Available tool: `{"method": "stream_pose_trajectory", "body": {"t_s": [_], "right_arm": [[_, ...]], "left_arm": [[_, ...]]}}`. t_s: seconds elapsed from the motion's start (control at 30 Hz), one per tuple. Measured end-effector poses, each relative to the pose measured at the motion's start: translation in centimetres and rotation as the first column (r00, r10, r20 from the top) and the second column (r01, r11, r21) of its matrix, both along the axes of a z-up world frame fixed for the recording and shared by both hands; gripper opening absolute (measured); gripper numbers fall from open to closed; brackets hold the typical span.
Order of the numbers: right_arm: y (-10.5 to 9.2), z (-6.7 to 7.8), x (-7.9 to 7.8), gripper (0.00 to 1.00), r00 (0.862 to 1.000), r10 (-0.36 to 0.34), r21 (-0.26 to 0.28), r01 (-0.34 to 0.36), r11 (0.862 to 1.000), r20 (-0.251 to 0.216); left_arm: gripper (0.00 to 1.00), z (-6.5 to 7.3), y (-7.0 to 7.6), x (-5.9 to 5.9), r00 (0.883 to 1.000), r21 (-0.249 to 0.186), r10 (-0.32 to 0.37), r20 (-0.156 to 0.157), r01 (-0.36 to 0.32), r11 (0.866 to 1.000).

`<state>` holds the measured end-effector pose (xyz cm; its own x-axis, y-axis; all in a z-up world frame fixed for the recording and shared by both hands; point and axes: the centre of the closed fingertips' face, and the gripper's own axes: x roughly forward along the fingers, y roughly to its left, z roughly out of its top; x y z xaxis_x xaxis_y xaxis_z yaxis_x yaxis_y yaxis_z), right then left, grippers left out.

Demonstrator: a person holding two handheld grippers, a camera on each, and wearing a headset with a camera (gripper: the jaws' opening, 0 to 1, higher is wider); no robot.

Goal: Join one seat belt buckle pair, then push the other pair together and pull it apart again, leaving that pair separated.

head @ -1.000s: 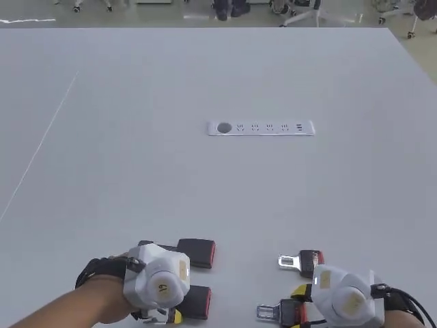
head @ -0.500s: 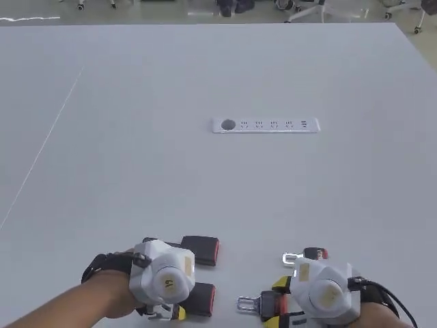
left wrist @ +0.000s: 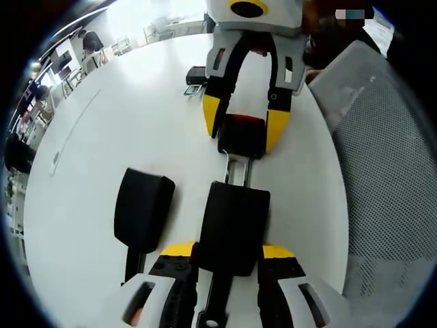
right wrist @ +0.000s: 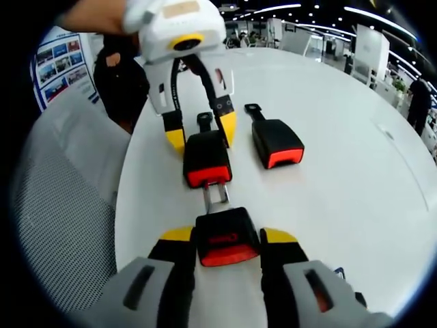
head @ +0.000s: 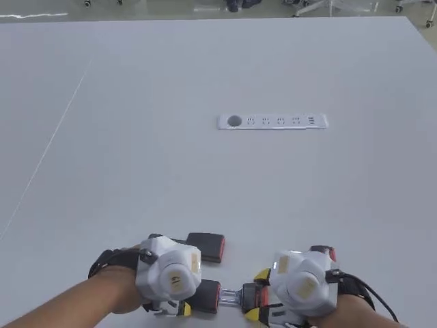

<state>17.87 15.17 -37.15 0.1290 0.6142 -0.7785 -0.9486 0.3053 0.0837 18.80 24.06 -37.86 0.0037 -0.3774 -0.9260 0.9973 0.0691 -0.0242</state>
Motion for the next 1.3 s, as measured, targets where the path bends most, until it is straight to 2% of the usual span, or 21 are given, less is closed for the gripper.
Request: {"method": "stream_pose_trajectory", "body": {"t_s": [0.17, 0.27, 0.33, 0.43, 0.5, 0.6, 0.77, 1.0, 1.07, 1.1, 1.17, 1.3], "right_arm": [[0.4, 0.0, 0.0, 0.37, 1.0, 0.005, 0.013, -0.005, 1.0, 0.0], [1.3, 0.0, 0.0, 0.37, 1.0, 0.002, 0.021, -0.002, 1.0, 0.008], [1.4, -0.1, -0.1, 0.37, 0.999, 0.022, -0.005, -0.022, 1.0, 0.027], [1.3, -0.1, 0.1, 0.37, 1.0, 0.009, 0.009, -0.009, 1.0, 0.014], [1.6, -0.1, 0.2, 0.37, 1.0, -0.019, 0.029, 0.019, 0.999, 0.006], [2.3, -0.1, 0.2, 0.37, 1.0, -0.028, 0.019, 0.028, 0.999, 0.012], [2.7, -0.1, 0.3, 0.36, 1.0, -0.013, 0.02, 0.013, 1.0, 0.01], [3.6, -0.1, 0.4, 0.36, 1.0, -0.013, 0.027, 0.012, 1.0, 0.012], [3.6, 0.0, 0.4, 0.36, 1.0, -0.018, 0.027, 0.018, 0.999, 0.008], [3.6, 0.0, 0.4, 0.36, 1.0, -0.016, 0.025, 0.016, 1.0, 0.008], [3.6, -0.1, 0.5, 0.36, 1.0, -0.017, 0.029, 0.017, 0.999, 0.01], [3.7, 0.0, 0.5, 0.36, 1.0, -0.018, 0.033, 0.018, 0.999, 0.012]], "left_arm": [[0.34, 0.1, 0.0, -0.1, 1.0, 0.003, 0.006, 0.001, -0.006, 1.0], [0.34, 0.1, 0.0, -0.1, 1.0, 0.01, 0.005, 0.002, -0.005, 1.0], [0.34, 0.1, 0.0, -0.1, 1.0, 0.013, 0.006, 0.003, -0.006, 1.0], [0.34, 0.2, 0.0, -0.2, 1.0, 0.024, -0.001, 0.007, 0.0, 1.0], [0.33, 0.1, -0.1, -0.3, 1.0, 0.04, -0.022, 0.011, 0.021, 0.999], [0.33, 0.1, -0.1, -0.2, 1.0, 0.053, -0.029, 0.01, 0.029, 0.998], [0.33, 0.2, -0.1, -0.4, 0.998, 0.056, -0.062, 0.011, 0.061, 0.997], [0.33, 0.2, -0.1, -0.4, 0.992, 0.085, -0.127, 0.009, 0.126, 0.988], [0.33, 0.1, -0.3, -0.6, 0.989, 0.072, -0.151, 0.01, 0.15, 0.986], [0.33, 0.2, 0.0, -0.5, 0.99, 0.087, -0.142, 0.007, 0.141, 0.986], [0.33, 0.2, -0.1, -0.5, 0.989, 0.083, -0.147, 0.005, 0.147, 0.986], [0.33, 0.2, 0.0, -0.5, 0.986, 0.102, -0.166, 0.003, 0.165, 0.981]]}}
